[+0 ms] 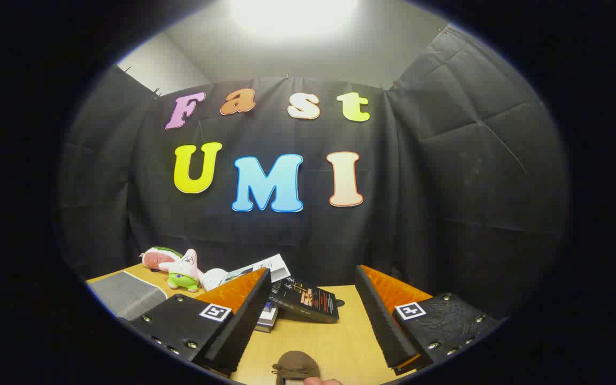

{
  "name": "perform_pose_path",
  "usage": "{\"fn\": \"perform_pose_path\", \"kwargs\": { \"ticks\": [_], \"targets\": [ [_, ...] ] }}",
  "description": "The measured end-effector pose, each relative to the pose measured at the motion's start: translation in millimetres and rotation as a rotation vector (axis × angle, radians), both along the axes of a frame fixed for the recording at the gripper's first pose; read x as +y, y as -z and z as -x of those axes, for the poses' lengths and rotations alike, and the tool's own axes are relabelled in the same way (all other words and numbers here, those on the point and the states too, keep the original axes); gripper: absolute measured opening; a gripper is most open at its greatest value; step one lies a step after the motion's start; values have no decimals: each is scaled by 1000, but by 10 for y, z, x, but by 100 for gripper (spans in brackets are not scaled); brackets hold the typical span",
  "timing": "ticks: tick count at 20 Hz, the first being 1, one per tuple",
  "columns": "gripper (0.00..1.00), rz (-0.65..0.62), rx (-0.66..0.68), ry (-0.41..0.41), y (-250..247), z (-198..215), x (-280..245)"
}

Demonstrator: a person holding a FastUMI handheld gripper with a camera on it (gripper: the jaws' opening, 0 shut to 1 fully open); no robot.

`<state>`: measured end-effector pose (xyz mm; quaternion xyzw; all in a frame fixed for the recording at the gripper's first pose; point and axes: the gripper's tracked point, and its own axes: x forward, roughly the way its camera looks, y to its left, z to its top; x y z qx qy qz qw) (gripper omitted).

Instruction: Open the storage box then place both shoes into the box .Put the left shoe in first, then the right shoe, with the right side of both shoes facing outward in a uniform manner.

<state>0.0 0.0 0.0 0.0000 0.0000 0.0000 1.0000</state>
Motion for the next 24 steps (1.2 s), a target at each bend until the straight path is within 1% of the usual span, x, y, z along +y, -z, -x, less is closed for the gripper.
{"fn": "perform_pose_path", "kwargs": {
  "ticks": [4,8,11,13,17,18,21,24],
  "targets": [
    [96,4,8,-69,-15,13,341],
    [96,-41,57,-183,106,12,724],
    [96,-55,95,-249,222,-21,932],
    [96,-51,106,-274,260,-60,990],
    [96,-67,109,-266,308,-158,1012],
    [96,-82,117,-279,347,-170,1058],
    [95,-151,193,-388,510,-156,1387],
    [96,-270,358,-517,752,-33,1710]
  ]
}}
